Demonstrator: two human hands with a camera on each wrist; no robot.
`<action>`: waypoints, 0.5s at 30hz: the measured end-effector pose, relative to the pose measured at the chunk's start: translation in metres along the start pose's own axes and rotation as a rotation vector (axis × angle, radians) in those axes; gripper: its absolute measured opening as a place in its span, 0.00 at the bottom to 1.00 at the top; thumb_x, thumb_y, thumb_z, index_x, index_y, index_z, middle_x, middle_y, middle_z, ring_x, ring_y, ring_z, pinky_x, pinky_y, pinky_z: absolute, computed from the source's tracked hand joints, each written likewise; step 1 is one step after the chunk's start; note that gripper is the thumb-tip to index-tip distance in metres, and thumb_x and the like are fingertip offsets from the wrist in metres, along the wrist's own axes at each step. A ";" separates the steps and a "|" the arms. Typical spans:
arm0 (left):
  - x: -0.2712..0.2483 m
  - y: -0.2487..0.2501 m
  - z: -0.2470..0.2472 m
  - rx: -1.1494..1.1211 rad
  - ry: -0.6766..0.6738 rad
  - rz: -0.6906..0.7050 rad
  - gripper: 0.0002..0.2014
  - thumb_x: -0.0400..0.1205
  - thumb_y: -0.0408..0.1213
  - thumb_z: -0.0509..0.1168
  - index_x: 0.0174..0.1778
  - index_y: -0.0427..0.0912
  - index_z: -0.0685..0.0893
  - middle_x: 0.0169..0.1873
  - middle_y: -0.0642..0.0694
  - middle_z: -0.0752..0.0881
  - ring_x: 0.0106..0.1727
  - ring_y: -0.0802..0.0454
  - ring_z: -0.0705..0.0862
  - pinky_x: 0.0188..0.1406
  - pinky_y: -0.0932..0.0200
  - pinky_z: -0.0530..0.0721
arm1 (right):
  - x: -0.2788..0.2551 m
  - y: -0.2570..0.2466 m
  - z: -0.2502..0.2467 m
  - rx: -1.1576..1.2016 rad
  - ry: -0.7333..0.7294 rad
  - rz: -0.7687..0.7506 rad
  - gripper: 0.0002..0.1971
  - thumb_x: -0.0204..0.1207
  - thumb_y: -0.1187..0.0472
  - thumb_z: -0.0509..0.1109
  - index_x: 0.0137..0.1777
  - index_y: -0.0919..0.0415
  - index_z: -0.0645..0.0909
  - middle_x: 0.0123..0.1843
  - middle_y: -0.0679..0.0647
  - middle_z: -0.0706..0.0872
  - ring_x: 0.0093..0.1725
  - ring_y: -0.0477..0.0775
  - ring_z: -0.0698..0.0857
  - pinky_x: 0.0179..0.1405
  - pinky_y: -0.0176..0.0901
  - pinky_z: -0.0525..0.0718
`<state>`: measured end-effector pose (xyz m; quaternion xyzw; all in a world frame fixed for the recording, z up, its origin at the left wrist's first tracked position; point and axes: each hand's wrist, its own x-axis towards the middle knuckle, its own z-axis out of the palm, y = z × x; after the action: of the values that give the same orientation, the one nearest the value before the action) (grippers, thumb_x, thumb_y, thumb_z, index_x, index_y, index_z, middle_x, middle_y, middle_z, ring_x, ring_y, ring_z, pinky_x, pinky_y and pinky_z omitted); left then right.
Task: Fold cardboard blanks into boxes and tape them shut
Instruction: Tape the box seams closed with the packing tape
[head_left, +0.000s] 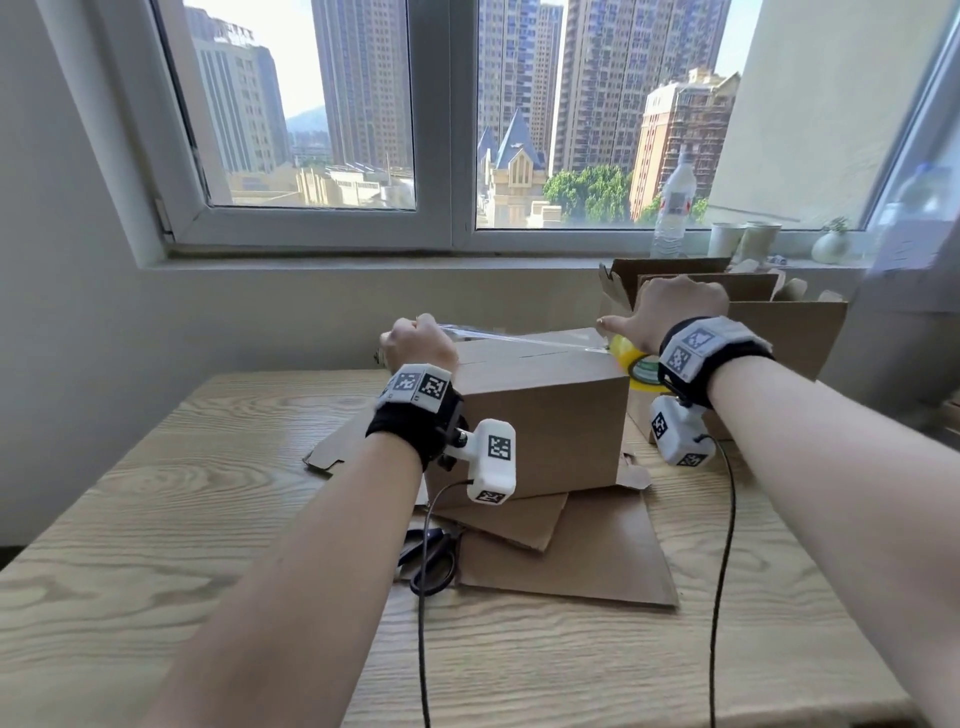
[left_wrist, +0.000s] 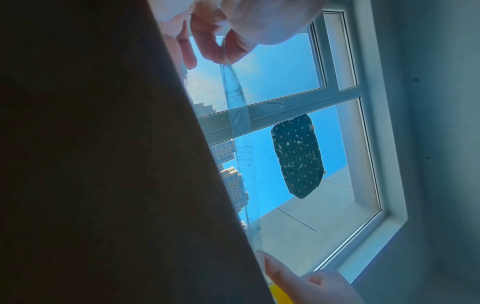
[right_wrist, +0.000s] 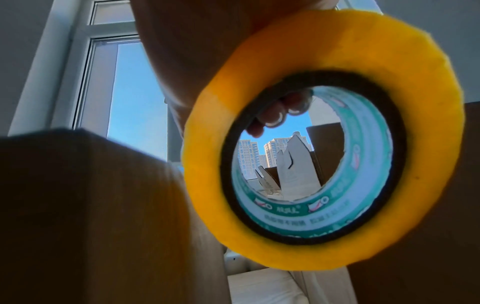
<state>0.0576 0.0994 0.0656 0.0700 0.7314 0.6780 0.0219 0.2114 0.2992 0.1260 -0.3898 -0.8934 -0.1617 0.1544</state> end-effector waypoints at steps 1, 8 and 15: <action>-0.010 0.005 -0.003 -0.017 0.017 0.025 0.31 0.74 0.45 0.50 0.64 0.24 0.78 0.63 0.27 0.81 0.65 0.30 0.80 0.66 0.47 0.79 | 0.000 -0.002 0.000 -0.016 -0.005 -0.002 0.35 0.71 0.22 0.59 0.34 0.57 0.77 0.32 0.52 0.79 0.34 0.54 0.78 0.44 0.47 0.71; -0.026 0.005 -0.001 -0.069 0.154 0.228 0.19 0.74 0.26 0.51 0.46 0.23 0.86 0.48 0.24 0.85 0.60 0.23 0.76 0.54 0.47 0.72 | 0.004 -0.013 -0.013 -0.229 0.071 -0.111 0.34 0.69 0.21 0.60 0.31 0.55 0.71 0.29 0.50 0.78 0.32 0.51 0.77 0.46 0.46 0.70; -0.019 0.009 -0.004 0.000 0.222 0.176 0.15 0.82 0.35 0.59 0.47 0.26 0.85 0.61 0.33 0.76 0.65 0.39 0.76 0.65 0.53 0.74 | 0.003 -0.018 -0.006 -0.237 0.108 -0.149 0.34 0.72 0.21 0.56 0.29 0.55 0.70 0.27 0.50 0.77 0.32 0.52 0.78 0.55 0.49 0.74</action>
<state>0.0761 0.0932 0.0736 0.0586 0.7205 0.6807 -0.1189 0.1975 0.2869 0.1299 -0.3286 -0.8848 -0.2979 0.1426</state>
